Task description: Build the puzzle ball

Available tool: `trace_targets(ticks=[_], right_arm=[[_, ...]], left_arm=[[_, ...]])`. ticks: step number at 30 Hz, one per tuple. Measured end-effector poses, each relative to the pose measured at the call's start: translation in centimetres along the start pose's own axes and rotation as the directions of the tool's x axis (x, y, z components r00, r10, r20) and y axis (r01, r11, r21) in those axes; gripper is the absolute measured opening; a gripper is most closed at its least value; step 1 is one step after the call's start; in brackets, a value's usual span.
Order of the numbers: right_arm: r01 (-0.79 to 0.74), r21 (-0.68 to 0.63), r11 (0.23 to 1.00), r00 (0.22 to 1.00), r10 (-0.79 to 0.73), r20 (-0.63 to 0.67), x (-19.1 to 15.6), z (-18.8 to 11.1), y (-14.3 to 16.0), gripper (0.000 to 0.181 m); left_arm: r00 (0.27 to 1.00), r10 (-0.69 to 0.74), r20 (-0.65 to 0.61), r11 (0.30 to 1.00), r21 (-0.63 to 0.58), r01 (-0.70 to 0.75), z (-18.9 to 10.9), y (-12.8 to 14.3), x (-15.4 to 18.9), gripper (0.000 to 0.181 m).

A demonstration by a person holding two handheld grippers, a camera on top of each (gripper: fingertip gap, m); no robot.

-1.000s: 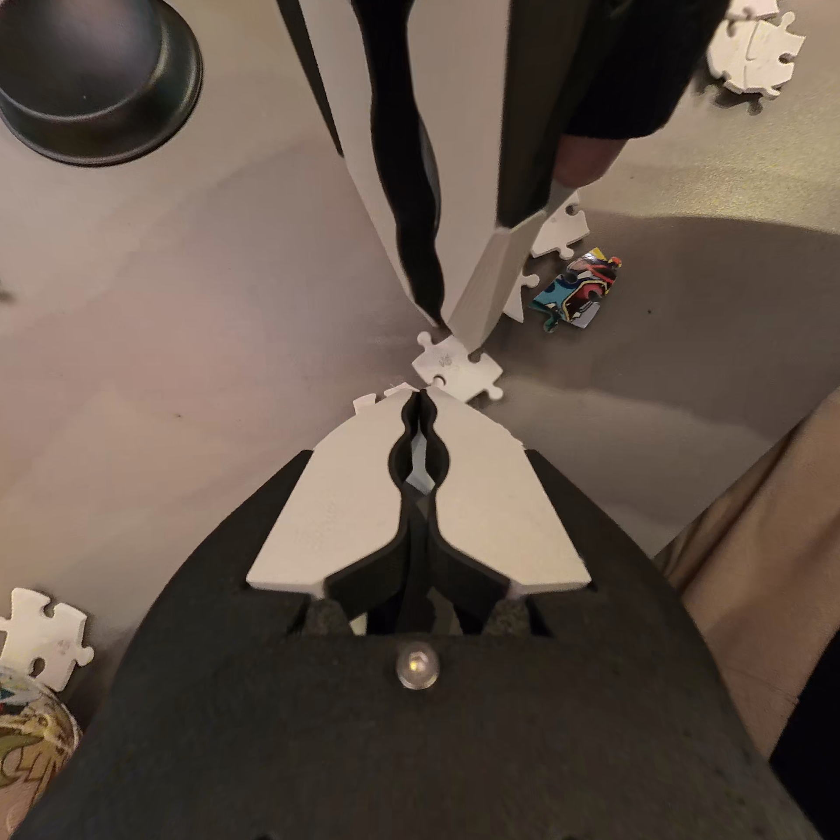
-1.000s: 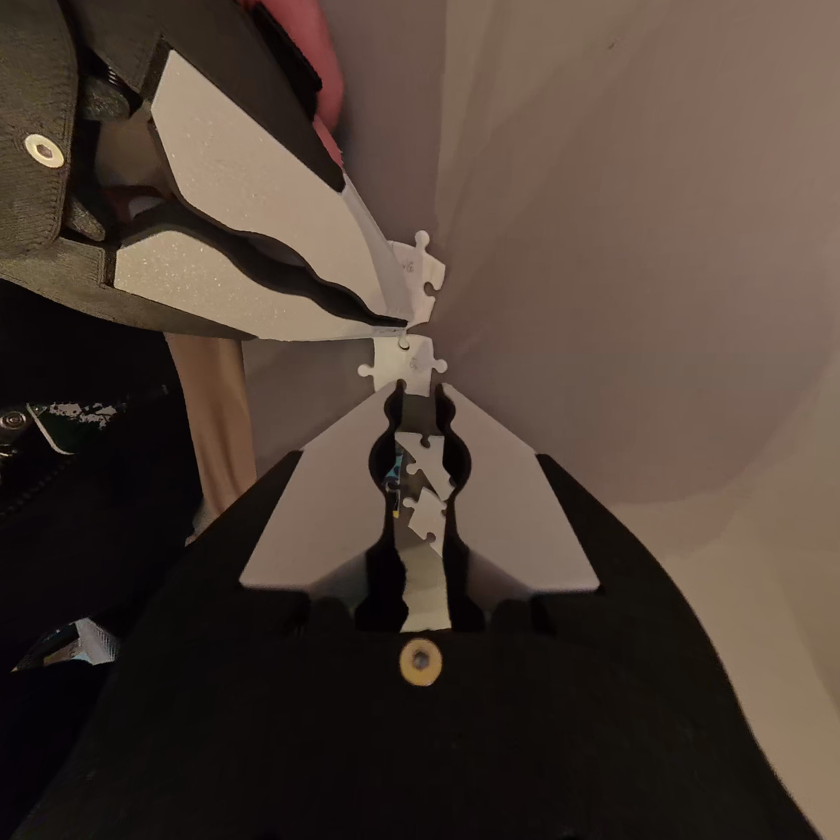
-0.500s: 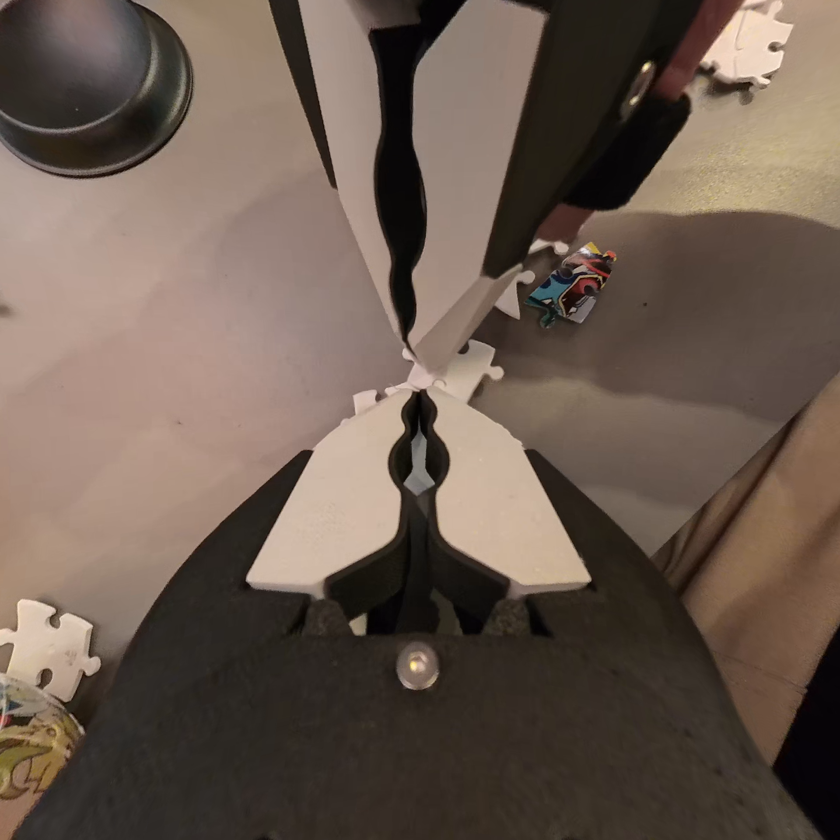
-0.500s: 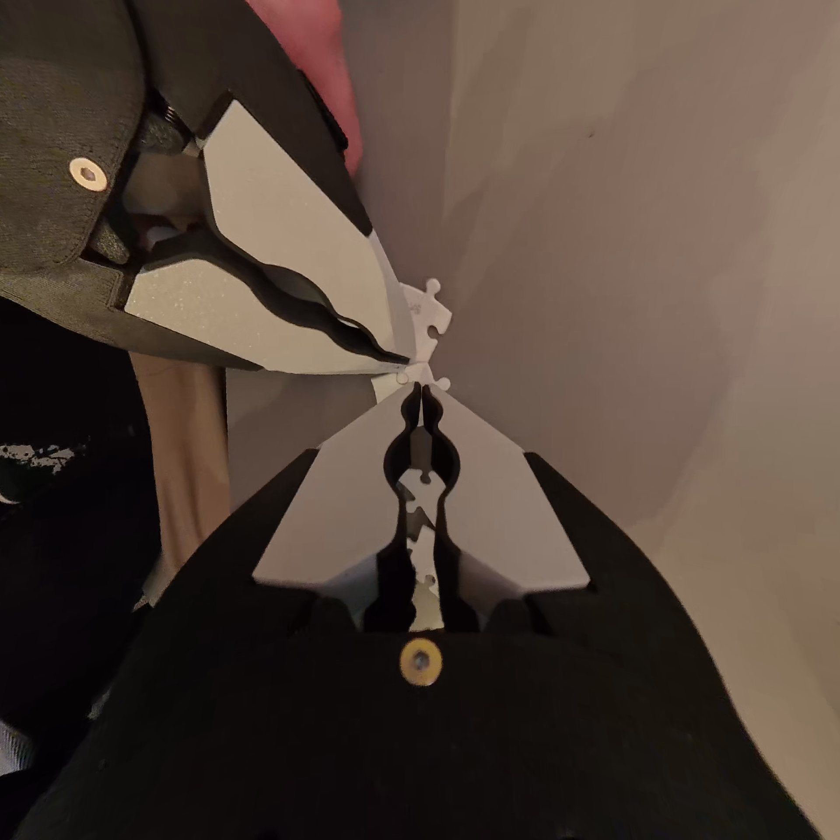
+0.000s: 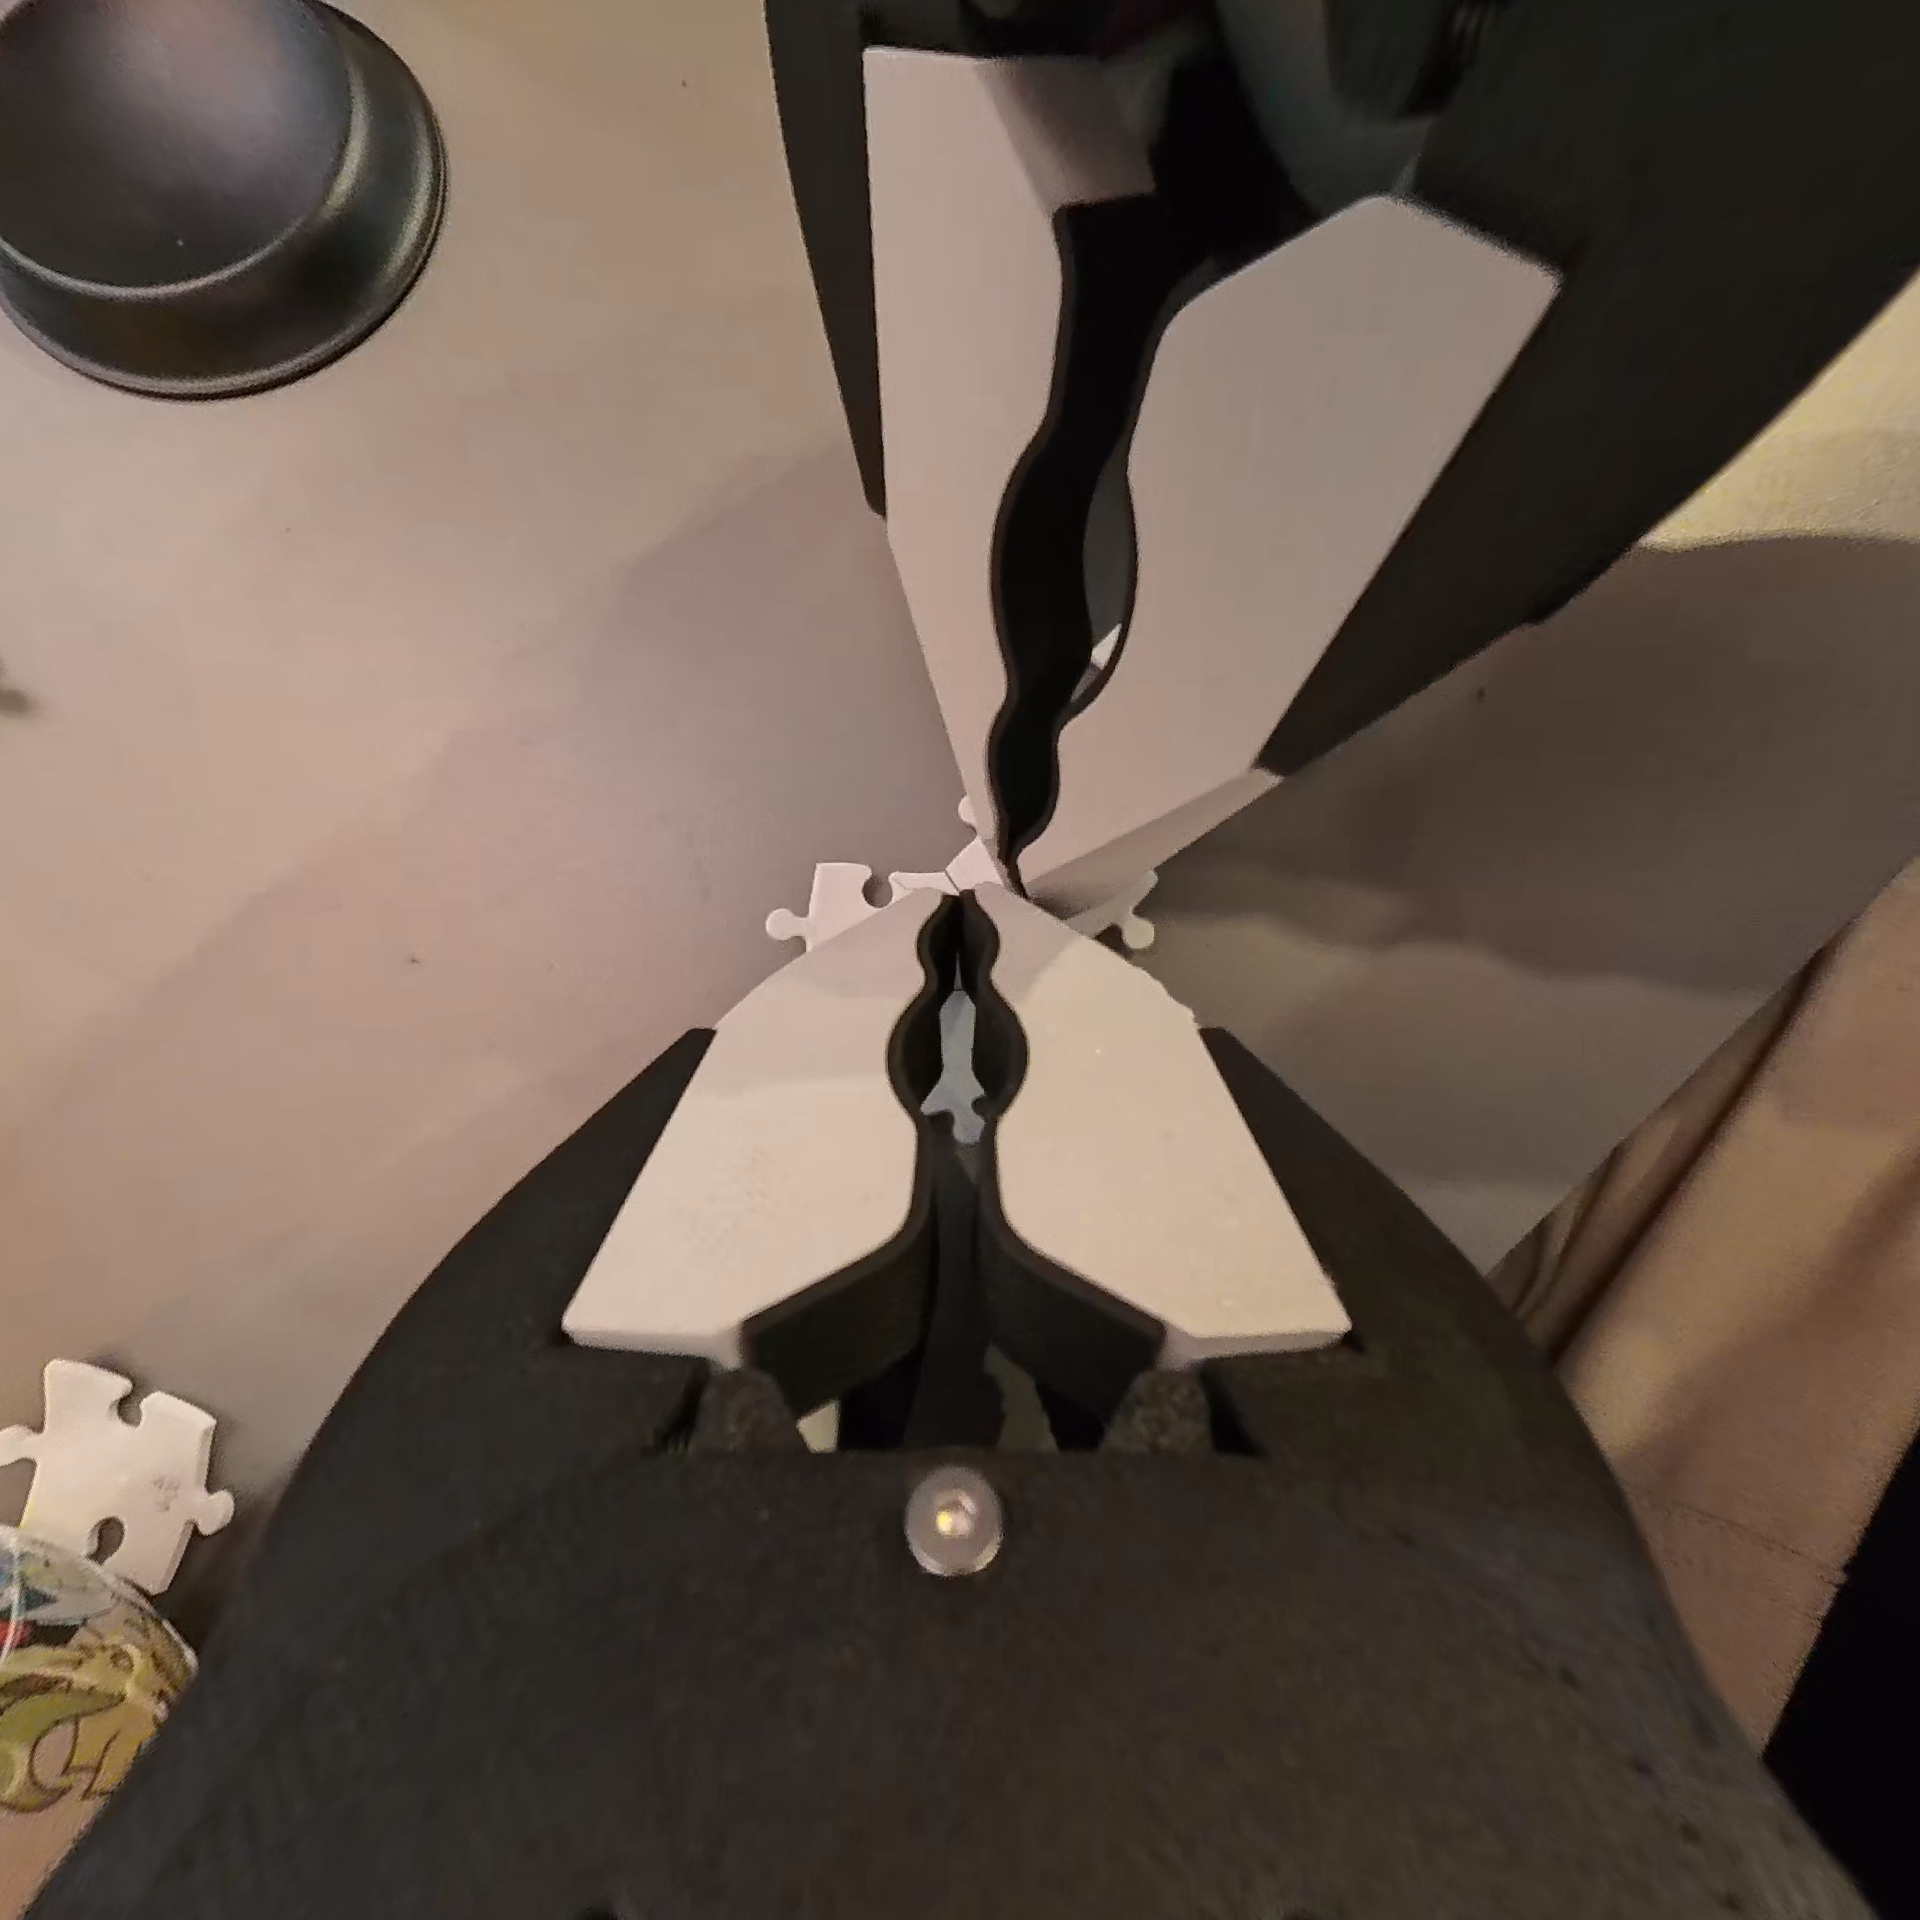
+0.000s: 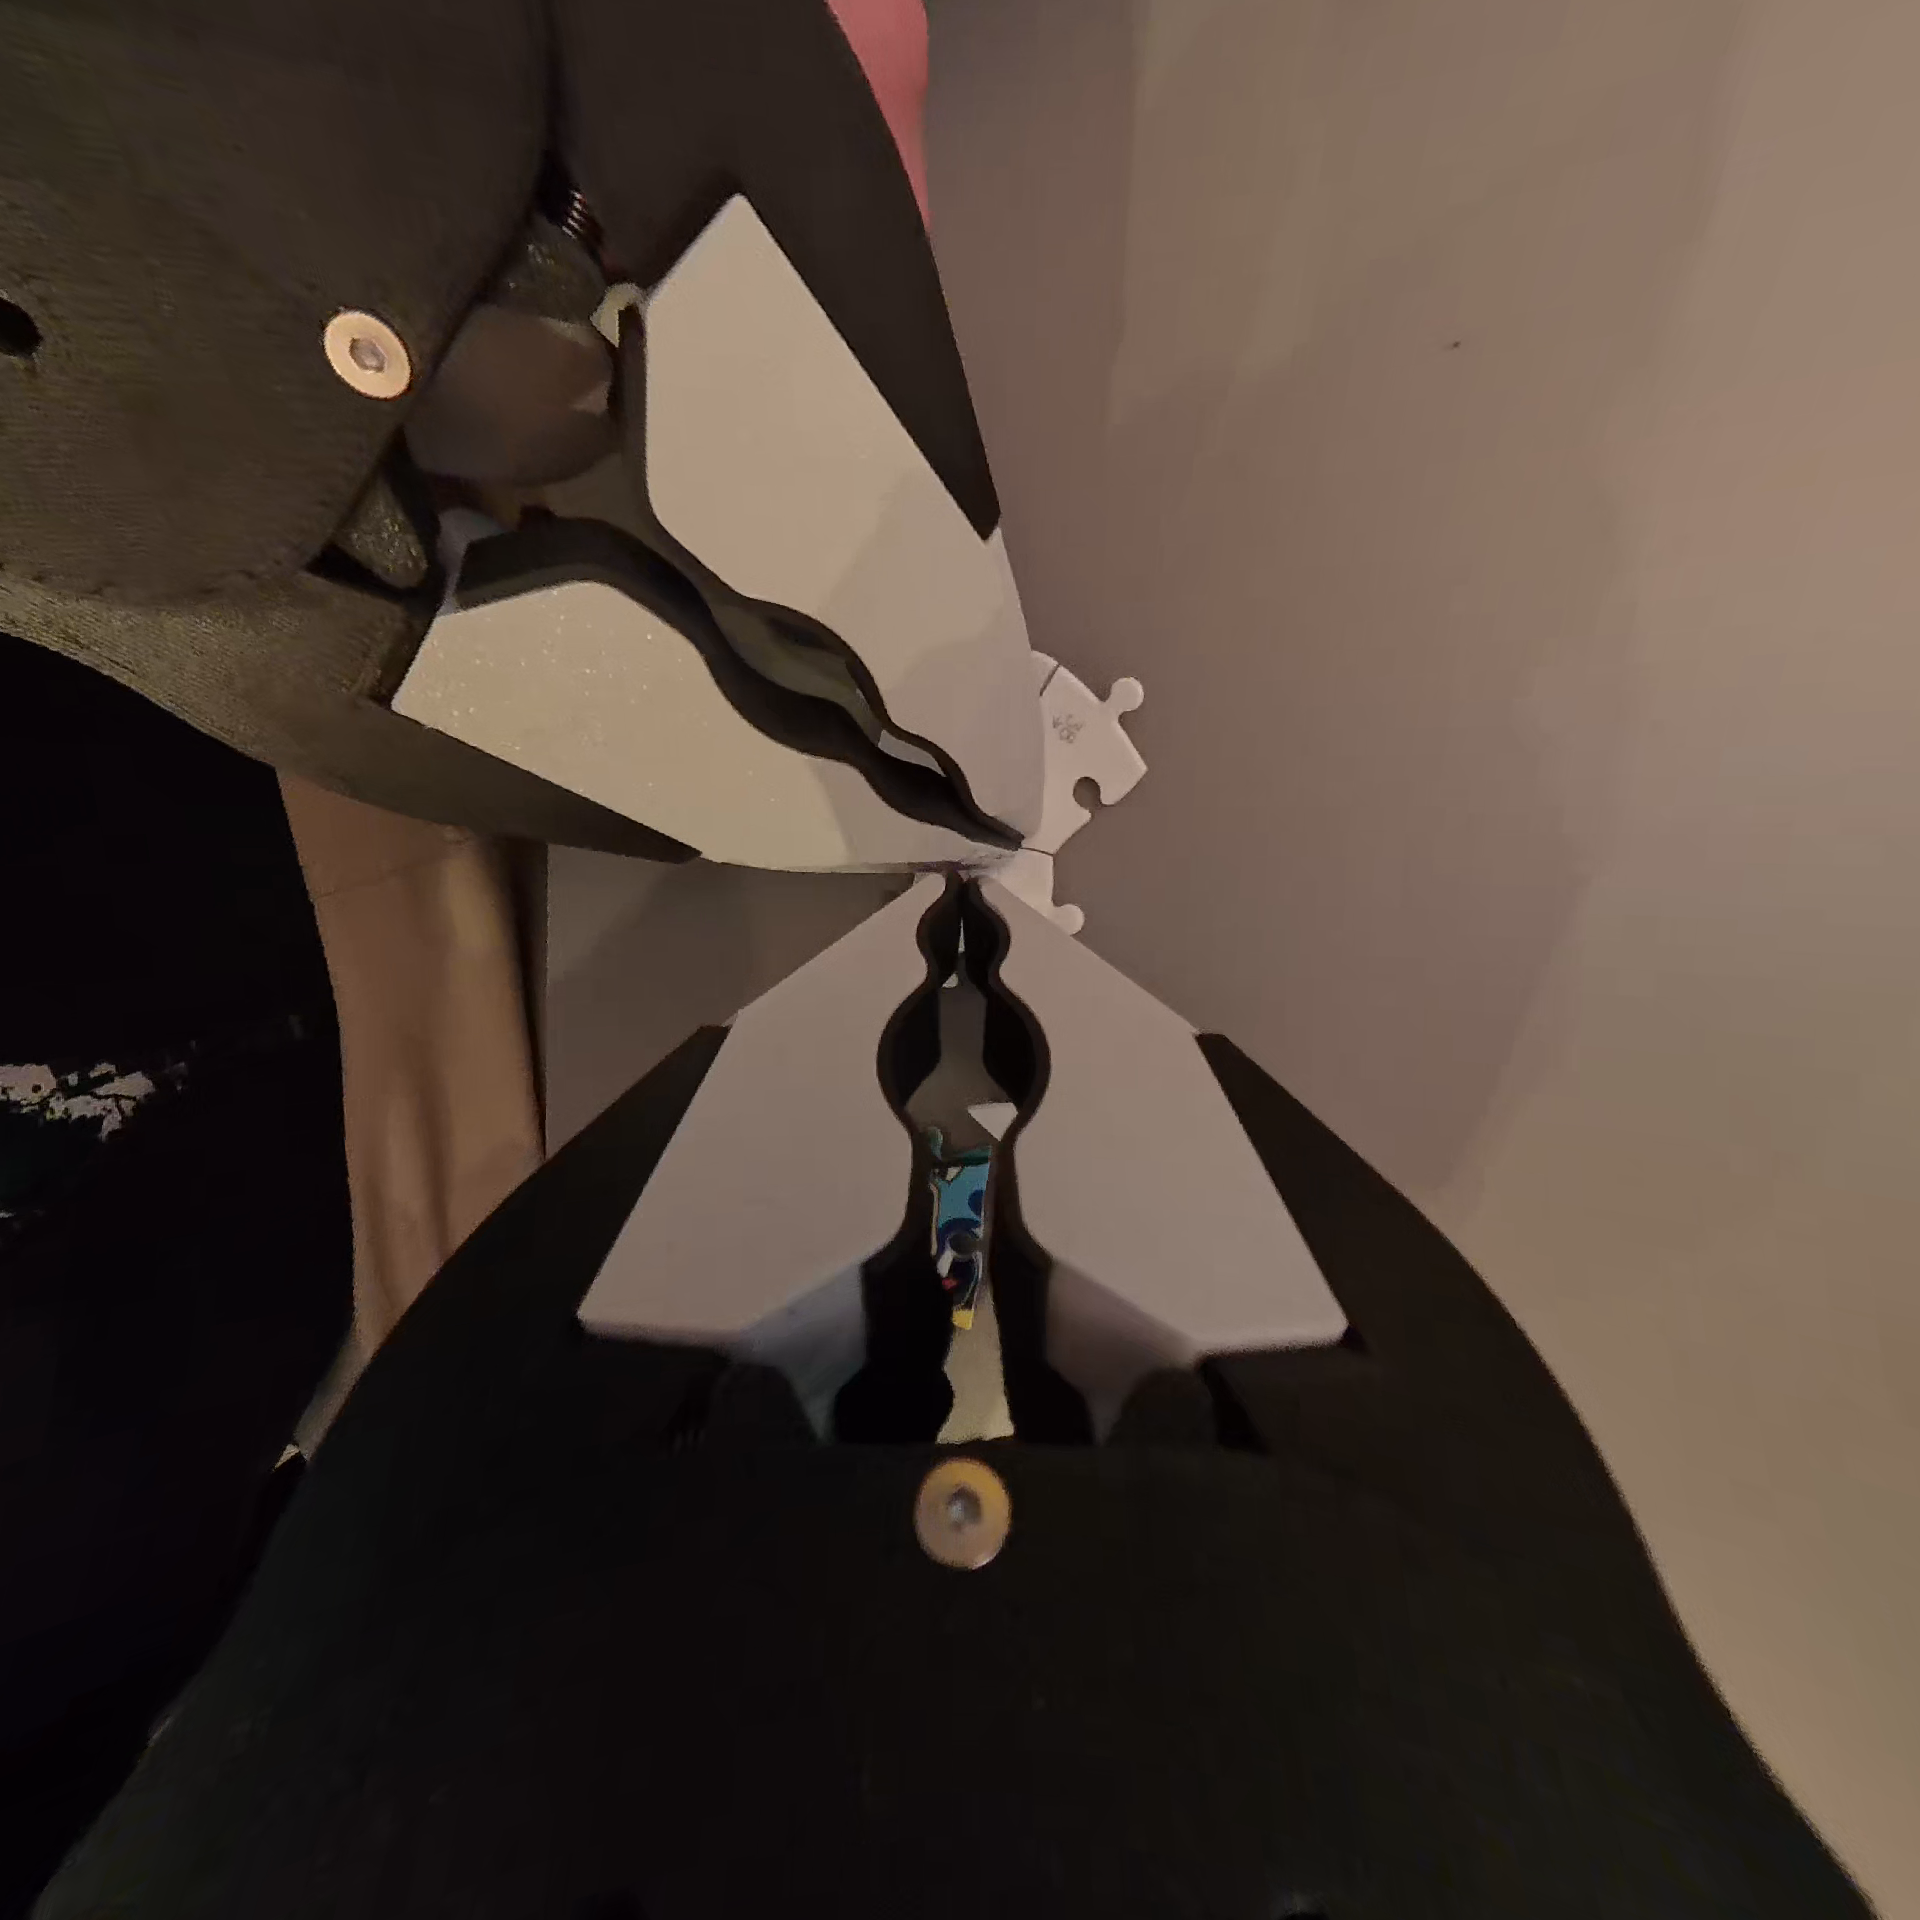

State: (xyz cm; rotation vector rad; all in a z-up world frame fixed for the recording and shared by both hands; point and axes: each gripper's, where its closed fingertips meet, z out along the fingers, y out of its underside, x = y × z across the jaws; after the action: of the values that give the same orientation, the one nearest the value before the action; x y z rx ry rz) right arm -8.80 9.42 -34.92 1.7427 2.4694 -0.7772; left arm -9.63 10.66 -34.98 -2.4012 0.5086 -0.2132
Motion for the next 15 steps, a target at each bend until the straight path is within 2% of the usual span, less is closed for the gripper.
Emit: trace_targets(ticks=[3, 8, 13, 15], right_arm=[[-0.019, 0.001, 1.000, 1.000, 0.019, 0.008, 0.0, 0.0, 0.0, 0.000], [-0.107, 0.037, 0.994, 0.990, 0.103, 0.092, 0.0, -0.1, 0.0, 0.000], [-0.112, 0.030, 0.993, 0.992, 0.110, 0.065, 0.2, -0.2, -0.3, 0.000], [-0.107, 0.053, 0.993, 0.993, 0.104, 0.060, 0.1, -0.5, -0.8, 0.000]], left_arm=[[1.000, -0.010, -0.008, 1.000, -0.009, 0.010, -0.2, 0.2, 0.0, 0.000], [0.999, -0.043, 0.011, 0.999, 0.009, 0.043, -1.3, -0.1, -0.9, 0.000], [0.999, -0.025, 0.033, 1.000, 0.004, 0.025, -1.2, 0.0, -0.9, 0.000], [0.996, -0.044, 0.077, 0.999, 0.023, 0.042, -1.7, -0.2, -1.5, 0.000]])
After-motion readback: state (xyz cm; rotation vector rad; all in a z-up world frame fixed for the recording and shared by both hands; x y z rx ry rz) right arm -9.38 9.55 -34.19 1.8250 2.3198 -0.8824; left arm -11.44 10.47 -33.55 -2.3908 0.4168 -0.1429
